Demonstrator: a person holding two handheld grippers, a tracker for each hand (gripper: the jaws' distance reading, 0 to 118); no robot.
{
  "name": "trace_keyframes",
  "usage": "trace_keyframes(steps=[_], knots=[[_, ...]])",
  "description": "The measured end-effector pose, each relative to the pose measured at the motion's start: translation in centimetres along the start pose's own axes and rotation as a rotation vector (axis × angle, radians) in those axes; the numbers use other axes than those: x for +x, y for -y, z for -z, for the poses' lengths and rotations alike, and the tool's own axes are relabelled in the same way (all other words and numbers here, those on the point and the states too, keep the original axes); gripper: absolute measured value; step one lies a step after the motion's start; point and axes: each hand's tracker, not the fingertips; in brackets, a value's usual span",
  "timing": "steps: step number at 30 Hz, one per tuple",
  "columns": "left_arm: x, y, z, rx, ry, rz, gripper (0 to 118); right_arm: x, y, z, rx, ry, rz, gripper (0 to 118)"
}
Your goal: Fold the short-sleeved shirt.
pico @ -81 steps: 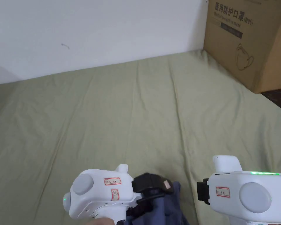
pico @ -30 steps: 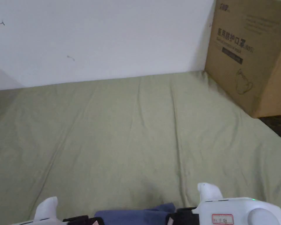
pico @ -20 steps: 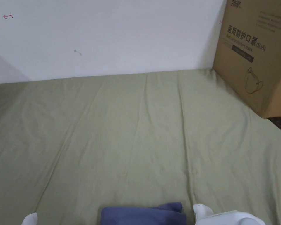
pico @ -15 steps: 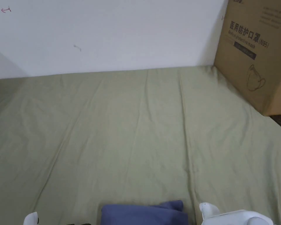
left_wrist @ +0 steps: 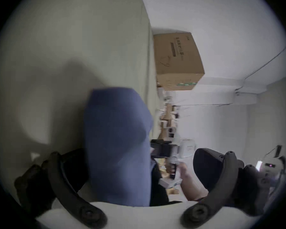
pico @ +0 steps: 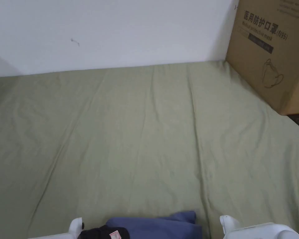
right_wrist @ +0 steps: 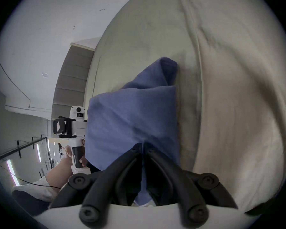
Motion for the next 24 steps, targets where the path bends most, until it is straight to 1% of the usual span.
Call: trace_keyframes(steps=[2,3,5,6,8,9,10,11,12,13,14,17,18,20,21,23,24], knots=[[-0.2,0.3,1.9,-0.044,0.038,-0.042,118,-0.1,0.0,0.1,-0.003,0.001,-0.005,4],[-0.2,0.4,2.8,-0.070,0.052,-0.036,118,-0.2,-0.1,0.1,-0.005,0.004,-0.011,4],[-0.3,0.3,3.2,-0.065,0.040,0.019,116,-0.2,-0.2,0.1,-0.008,0.012,-0.019,4],[-0.8,0.2,2.9,-0.065,0.050,0.017,107,-0.2,-0.2,0.1,-0.008,0.013,-0.019,4],[-1.2,0.3,2.1,-0.016,0.026,-0.004,94,-0.3,-0.2,0.1,-0.007,0.014,-0.017,4],[-1.4,0.3,1.6,0.009,-0.059,0.004,82,-0.3,-0.1,0.1,-0.005,0.015,-0.017,4],[-1.5,0.5,1.3,0.012,-0.232,0.040,30,-0.3,-0.1,0.1,-0.003,0.016,-0.018,4],[-2.0,0.7,1.2,0.001,-0.255,0.049,23,-0.2,-0.1,0.1,-0.001,0.009,-0.016,4],[-2.1,0.8,1.1,0.010,-0.111,0.010,23,-0.2,0.0,0.1,-0.001,0.006,-0.012,4],[-1.2,0.9,1.4,0.023,-0.119,0.016,23,-0.3,0.1,0.1,0.004,0.015,-0.012,4],[-0.8,0.9,1.5,0.012,-0.193,0.068,23,-0.6,0.1,0.1,0.006,0.026,-0.014,4],[0.5,1.2,1.2,0.025,-0.212,0.114,23,-2.8,0.5,-0.5,0.039,0.119,-0.026,4],[1.2,1.2,1.0,0.022,-0.224,0.130,23,-4.1,0.6,-0.8,0.048,0.147,-0.047,4],[2.4,1.3,-0.1,0.021,-0.224,0.160,23,-6.9,0.9,-1.3,0.078,0.161,-0.106,4],[3.2,1.3,-1.0,0.029,-0.236,0.189,23,-8.6,1.0,-1.6,0.110,0.172,-0.128,4],[4.6,1.0,-3.6,0.042,-0.261,0.236,23,-12.6,1.2,-2.0,0.192,0.236,-0.166,4],[5.2,0.8,-5.2,0.053,-0.279,0.254,23,-14.6,1.3,-1.8,0.228,0.252,-0.189,4]])
